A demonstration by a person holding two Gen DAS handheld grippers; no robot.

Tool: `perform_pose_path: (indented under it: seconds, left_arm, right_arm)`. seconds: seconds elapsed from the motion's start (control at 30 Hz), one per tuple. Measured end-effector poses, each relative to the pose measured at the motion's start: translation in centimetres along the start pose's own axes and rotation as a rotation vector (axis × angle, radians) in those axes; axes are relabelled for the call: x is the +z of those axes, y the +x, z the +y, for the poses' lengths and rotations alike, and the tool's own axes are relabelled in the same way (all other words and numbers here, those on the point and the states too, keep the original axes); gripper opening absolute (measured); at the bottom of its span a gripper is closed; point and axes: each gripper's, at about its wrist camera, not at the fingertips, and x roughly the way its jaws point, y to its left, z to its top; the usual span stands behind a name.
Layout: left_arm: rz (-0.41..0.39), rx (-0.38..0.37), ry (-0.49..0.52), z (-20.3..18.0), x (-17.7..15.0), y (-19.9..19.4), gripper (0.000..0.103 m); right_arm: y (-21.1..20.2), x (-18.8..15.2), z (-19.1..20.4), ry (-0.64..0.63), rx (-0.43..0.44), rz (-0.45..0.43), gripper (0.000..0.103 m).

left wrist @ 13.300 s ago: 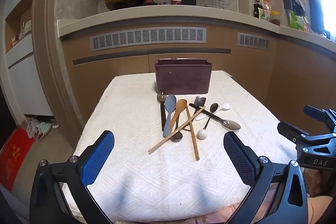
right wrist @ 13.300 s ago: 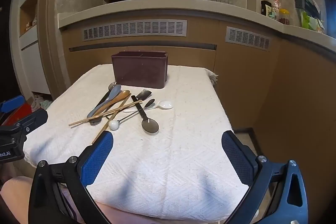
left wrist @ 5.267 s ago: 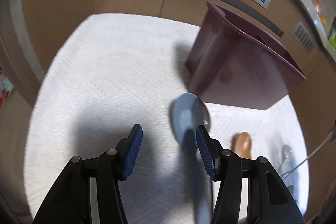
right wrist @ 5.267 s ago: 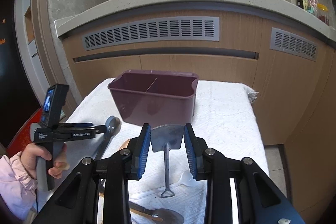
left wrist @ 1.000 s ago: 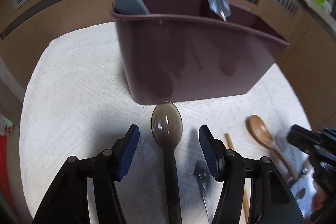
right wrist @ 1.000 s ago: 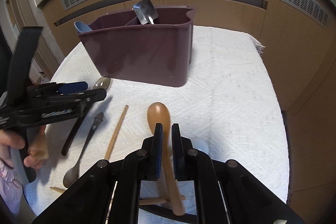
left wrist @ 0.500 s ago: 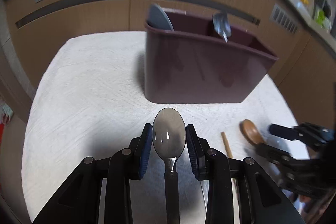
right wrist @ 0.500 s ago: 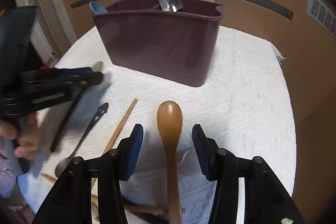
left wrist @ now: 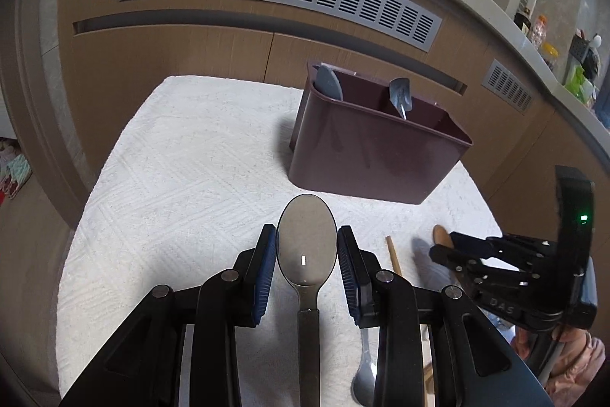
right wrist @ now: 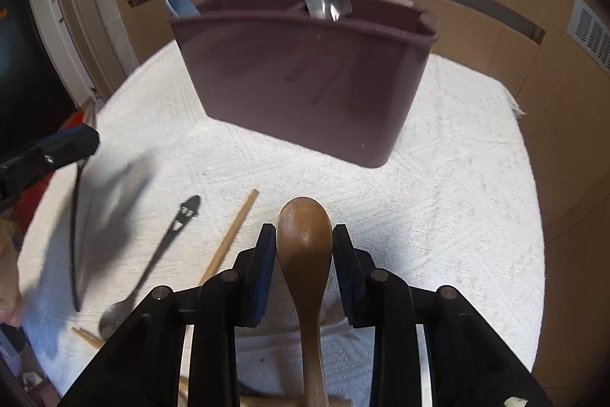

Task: Organize utensils
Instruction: 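Lift the metal spoon with the left tool while the right tool carries the wooden spoon over the caddy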

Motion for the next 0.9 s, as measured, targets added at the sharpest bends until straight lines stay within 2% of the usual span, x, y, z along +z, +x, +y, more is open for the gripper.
perform_pose_path:
  seconds: [0.3, 0.7, 0.83, 0.9]
  left_arm:
    - [-0.059, -0.034, 0.029, -2.2, -0.3, -2.9, 0.033]
    - [-0.098, -0.049, 0.062, -4.1, 0.1, -5.3, 0.033]
    - [-0.140, -0.072, 0.082, -5.1, 1.1, -6.8, 0.033]
    - [-0.166, -0.110, 0.075, -5.4, 2.3, -8.0, 0.033]
  right_arm:
    - [-6.6, -1.1, 0.4, 0.041, 0.031, -0.142, 0.027]
    - [-9.7, -1.1, 1.6, 0.027, 0.051, -0.229, 0.027]
    - [-11.2, -0.8, 1.6, 0.037, 0.069, -0.272, 0.027]
    - [-12.5, -0.4, 1.6, 0.044, 0.080, -0.309, 0.027]
